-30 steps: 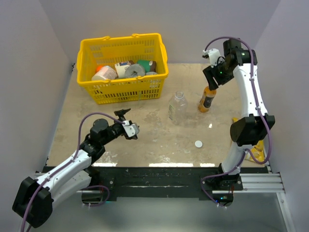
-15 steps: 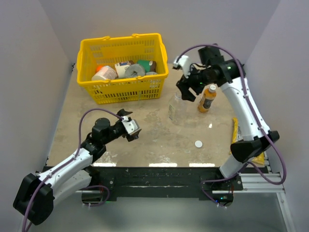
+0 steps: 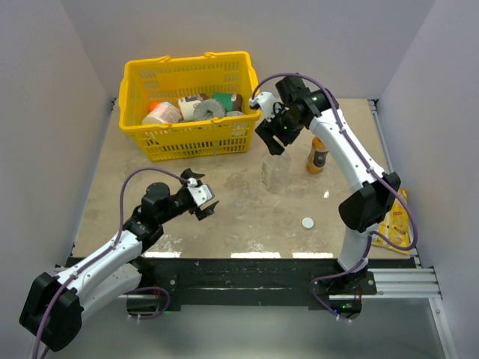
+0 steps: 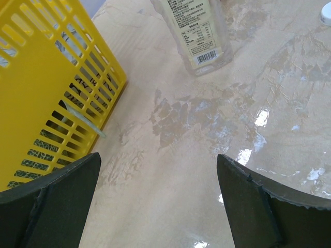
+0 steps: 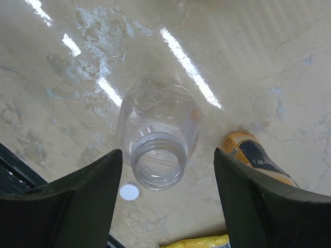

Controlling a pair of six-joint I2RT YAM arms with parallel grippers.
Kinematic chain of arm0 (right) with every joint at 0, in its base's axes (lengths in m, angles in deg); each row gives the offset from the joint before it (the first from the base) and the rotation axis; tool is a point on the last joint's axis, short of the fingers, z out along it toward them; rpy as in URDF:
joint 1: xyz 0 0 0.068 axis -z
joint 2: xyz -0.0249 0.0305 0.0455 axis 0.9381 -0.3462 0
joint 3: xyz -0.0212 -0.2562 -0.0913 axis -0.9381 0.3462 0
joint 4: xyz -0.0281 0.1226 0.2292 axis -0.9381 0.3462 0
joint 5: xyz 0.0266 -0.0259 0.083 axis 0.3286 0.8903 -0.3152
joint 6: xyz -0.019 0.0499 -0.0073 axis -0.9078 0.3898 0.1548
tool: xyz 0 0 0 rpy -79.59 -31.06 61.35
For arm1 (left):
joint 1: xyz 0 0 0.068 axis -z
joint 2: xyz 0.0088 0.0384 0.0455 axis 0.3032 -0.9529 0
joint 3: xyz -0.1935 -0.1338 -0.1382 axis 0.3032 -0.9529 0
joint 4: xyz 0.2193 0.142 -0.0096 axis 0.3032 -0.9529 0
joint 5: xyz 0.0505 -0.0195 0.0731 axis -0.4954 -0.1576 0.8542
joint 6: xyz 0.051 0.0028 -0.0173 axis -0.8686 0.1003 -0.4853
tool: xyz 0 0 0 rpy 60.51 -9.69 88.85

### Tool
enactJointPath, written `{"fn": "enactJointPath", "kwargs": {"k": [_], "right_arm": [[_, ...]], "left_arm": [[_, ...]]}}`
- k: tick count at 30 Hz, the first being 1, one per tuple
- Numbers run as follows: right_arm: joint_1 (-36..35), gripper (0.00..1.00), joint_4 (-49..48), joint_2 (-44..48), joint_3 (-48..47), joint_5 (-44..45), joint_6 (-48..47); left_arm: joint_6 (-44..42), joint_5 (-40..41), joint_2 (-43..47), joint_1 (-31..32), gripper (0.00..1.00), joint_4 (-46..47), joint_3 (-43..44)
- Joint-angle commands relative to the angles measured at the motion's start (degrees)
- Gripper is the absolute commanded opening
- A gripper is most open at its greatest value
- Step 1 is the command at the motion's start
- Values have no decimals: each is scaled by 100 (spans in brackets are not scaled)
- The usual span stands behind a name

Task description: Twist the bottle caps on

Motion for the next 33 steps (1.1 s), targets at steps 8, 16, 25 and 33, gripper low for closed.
{"fn": "enactJointPath", "kwargs": {"k": [8, 16, 25, 33], "right_arm": [[-103, 32, 47, 262, 187, 160, 68], [-121, 0, 126, 719, 116, -454, 190], [-121, 0, -23, 922, 98, -1519, 577], [-129, 0, -278, 992, 336, -1888, 884]], "left_arm": [[347, -158, -101, 13, 99, 533, 177], [1471, -616, -681, 109, 99, 1657, 353], [1569, -326, -1920, 715, 99, 2836, 730], [1614, 25, -2632, 1085, 100, 2995, 1249]]}}
